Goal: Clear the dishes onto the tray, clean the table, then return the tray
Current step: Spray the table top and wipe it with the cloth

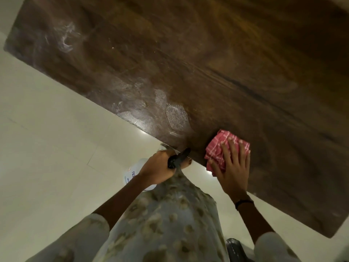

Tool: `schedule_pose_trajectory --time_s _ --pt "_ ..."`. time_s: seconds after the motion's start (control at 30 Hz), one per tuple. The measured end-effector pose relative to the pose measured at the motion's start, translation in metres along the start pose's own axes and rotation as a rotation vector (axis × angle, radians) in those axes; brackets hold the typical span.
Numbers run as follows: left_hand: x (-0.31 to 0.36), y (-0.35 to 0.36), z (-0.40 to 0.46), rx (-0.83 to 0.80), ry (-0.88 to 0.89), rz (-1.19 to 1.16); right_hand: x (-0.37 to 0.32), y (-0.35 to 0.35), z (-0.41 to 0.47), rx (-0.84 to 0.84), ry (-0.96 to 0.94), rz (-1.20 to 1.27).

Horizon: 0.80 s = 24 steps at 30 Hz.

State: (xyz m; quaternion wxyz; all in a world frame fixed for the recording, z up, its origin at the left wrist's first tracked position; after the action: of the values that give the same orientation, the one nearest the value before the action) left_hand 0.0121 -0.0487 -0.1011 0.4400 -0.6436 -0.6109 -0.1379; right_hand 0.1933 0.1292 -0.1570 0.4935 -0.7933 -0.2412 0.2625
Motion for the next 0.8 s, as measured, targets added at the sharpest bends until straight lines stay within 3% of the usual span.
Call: schedule_pose_trajectory --time_s 0.17,0.3,0.4,0.57,0.7,0.8 --pt "-0.012 -0.007 0.002 0.127 -0.044 -0.023 -0.021 0.002 0.004 0.013 -0.059 -0.005" --pt "-0.018 -0.018 -0.004 0.221 -0.024 -0.089 -0.082 -0.004 0.047 0.052 -0.069 0.030" --pt "-0.022 -0.029 -0.009 0.278 -0.014 -0.100 -0.118 0.001 0.060 0.061 -0.184 -0.001" --pt "-0.024 -0.049 -0.012 0.314 0.000 -0.070 -0.073 0.001 0.039 -0.025 -0.429 -0.091" --pt "-0.032 -0.059 -0.009 0.282 -0.029 -0.059 -0.051 -0.018 0.056 -0.005 -0.211 -0.102" --pt "-0.038 -0.064 -0.007 0.272 -0.053 -0.083 -0.087 -0.020 0.087 0.066 -0.038 -0.051"
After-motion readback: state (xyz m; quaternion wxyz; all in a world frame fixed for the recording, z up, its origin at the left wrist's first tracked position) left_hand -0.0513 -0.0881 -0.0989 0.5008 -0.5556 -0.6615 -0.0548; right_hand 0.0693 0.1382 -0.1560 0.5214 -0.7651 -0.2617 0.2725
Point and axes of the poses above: each hand's wrist, its own z-axis towards the middle knuckle, its own y-axis out of the palm, x = y × z, the point moved 1 cm from there along z, towards the middle knuckle, and after that the axes turned 12 degrees about y, right-handed, at the moved point
